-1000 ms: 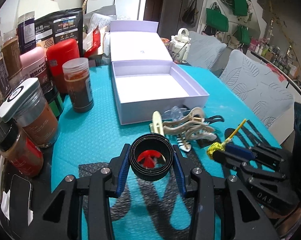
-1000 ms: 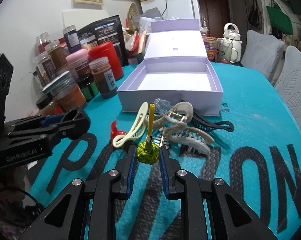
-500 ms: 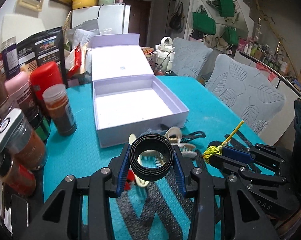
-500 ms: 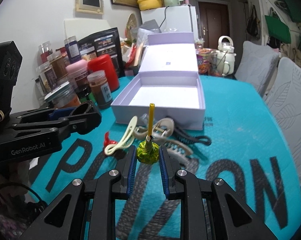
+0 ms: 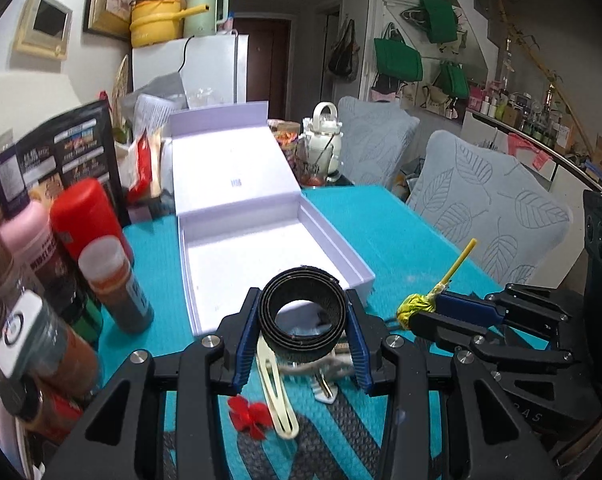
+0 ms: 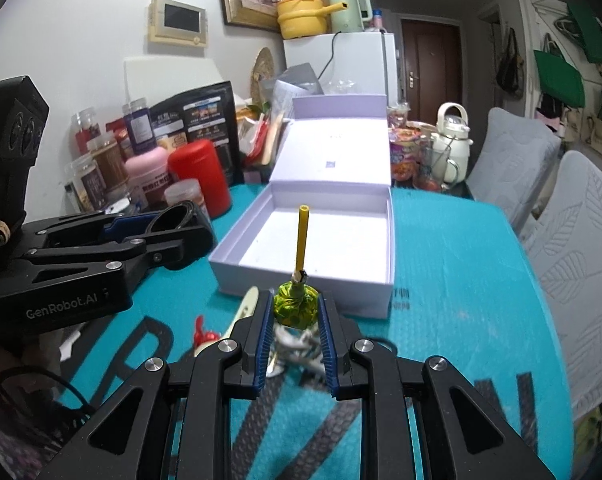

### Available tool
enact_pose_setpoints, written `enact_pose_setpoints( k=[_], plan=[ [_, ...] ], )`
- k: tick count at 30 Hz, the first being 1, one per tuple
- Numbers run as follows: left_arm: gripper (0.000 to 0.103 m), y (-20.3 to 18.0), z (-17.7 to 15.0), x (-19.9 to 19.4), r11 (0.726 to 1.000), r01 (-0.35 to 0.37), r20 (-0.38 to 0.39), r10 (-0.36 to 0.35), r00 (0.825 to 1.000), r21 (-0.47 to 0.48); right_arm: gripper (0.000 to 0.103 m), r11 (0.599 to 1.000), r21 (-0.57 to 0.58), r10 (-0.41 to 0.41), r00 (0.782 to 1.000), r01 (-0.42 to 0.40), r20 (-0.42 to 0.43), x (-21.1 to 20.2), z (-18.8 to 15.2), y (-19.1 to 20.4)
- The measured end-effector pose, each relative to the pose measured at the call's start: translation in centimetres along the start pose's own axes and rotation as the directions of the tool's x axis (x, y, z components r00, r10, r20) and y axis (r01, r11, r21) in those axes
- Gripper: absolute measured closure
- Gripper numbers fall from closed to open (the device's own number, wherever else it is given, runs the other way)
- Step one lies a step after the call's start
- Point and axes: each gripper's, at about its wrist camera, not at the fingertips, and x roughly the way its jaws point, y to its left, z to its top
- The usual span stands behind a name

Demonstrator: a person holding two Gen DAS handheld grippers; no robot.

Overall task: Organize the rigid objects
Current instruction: 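Carry the ring and lollipop over the open white box with both tools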

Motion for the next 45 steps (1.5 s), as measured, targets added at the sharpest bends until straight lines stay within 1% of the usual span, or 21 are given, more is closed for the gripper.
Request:
enact_pose_setpoints(
  k=[8, 13, 19, 22, 27, 37, 40, 42, 45],
  plan=[
    [0.063, 0.0, 2.7, 0.8, 1.0, 0.003, 0.043, -0.004, 0.999, 0.022, 0.081, 1.0, -0.023, 0.012, 0.999, -0.011, 0.032, 0.5, 3.0, -0.8],
    [0.063, 0.4, 4.2, 1.4, 1.0, 0.007, 0.064, -0.008, 0.998, 0.018, 0.081, 0.999, -0.028, 0.019, 0.998, -0.017, 0.055, 0.9, 5.0, -1.3],
    [0.063, 0.8, 6.5, 2.5, 1.0, -0.004, 0.094, 0.001, 0.996, 0.03, 0.081, 0.999, -0.031, 0.025, 0.997, -0.023, 0.075, 1.7, 7.3, -2.3],
    [0.063, 1.1, 7.5, 3.3, 0.999, -0.01, 0.098, 0.007, 0.995, 0.031, 0.081, 0.999, -0.036, 0.028, 0.996, -0.025, 0.085, 2.4, 8.5, -2.7],
    [0.063, 2.0, 9.1, 4.7, 1.0, 0.003, 0.099, -0.004, 0.995, 0.011, 0.081, 0.999, -0.047, 0.019, 0.995, -0.014, 0.102, 4.1, 10.7, -3.4],
    [0.063, 4.8, 12.1, 8.8, 0.998, -0.039, 0.109, 0.043, 0.993, -0.043, 0.081, 0.999, -0.048, -0.007, 0.993, 0.013, 0.121, 7.3, 13.7, -4.6],
    [0.063, 5.5, 12.5, 10.1, 0.997, -0.05, 0.099, 0.055, 0.994, -0.058, 0.081, 0.999, -0.037, 0.008, 0.992, -0.003, 0.125, 8.6, 14.4, -5.1],
    [0.063, 6.0, 12.6, 11.0, 0.995, -0.071, 0.096, 0.077, 0.992, -0.065, 0.081, 0.999, -0.034, 0.027, 0.993, -0.023, 0.117, 9.6, 14.9, -5.4],
    [0.063, 6.9, 12.7, 12.4, 0.993, -0.092, 0.074, 0.097, 0.992, -0.075, 0.081, 0.999, -0.023, 0.027, 0.994, -0.025, 0.103, 11.3, 15.5, -5.9]
  ],
)
